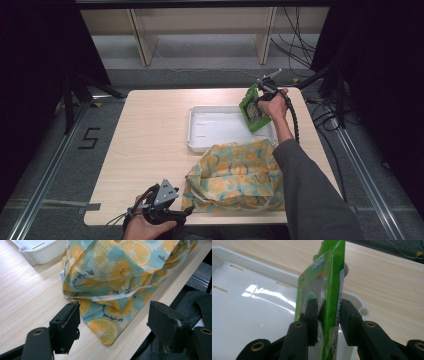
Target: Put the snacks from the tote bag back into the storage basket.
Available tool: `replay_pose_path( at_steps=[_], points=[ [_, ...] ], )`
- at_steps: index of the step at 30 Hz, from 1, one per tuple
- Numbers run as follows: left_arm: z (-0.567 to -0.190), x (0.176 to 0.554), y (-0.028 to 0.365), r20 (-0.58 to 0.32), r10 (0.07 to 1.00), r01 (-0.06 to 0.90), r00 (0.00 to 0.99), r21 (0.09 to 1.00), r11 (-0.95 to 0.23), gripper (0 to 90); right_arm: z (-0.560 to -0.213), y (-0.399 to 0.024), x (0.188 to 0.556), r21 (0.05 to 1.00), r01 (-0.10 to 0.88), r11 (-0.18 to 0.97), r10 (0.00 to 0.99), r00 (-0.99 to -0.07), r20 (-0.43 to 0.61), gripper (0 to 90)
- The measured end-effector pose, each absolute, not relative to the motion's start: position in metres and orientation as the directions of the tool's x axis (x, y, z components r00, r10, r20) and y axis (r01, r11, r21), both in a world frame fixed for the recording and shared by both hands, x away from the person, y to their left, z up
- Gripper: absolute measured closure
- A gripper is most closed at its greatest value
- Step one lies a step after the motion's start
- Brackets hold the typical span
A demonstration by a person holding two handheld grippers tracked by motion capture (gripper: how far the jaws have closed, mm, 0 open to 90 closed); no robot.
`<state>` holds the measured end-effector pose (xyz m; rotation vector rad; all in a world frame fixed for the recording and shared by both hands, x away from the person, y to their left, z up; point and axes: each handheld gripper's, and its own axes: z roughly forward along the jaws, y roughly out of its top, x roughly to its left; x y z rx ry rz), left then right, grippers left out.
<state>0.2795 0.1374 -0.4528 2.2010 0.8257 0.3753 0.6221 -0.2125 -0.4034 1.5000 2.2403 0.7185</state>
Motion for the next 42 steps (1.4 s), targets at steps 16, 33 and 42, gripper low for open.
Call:
replay_pose_path(
  at_steps=[16, 33, 42],
  points=[
    [-0.4527, 0.2793, 0.1375, 0.011, 0.664, 0.446, 0.748, 0.733, -0.514, 25.6, -0.4079, -0.2090, 0.6206, 0.544, 0.797, 0.261, 0.945, -0.327, 0.025, 66.3],
    [-0.4541, 0.2785, 0.1356, -0.006, 0.680, 0.453, 0.733, 0.749, -0.483, 25.8, -0.4104, -0.2147, 0.6224, 0.563, 0.773, 0.292, 0.940, -0.342, -0.018, 64.8],
    [-0.4529, 0.2792, 0.1377, 0.019, 0.665, 0.446, 0.747, 0.727, -0.522, 25.7, -0.4080, -0.2147, 0.6219, 0.577, 0.747, 0.331, 0.930, -0.361, -0.067, 63.6]
  ],
)
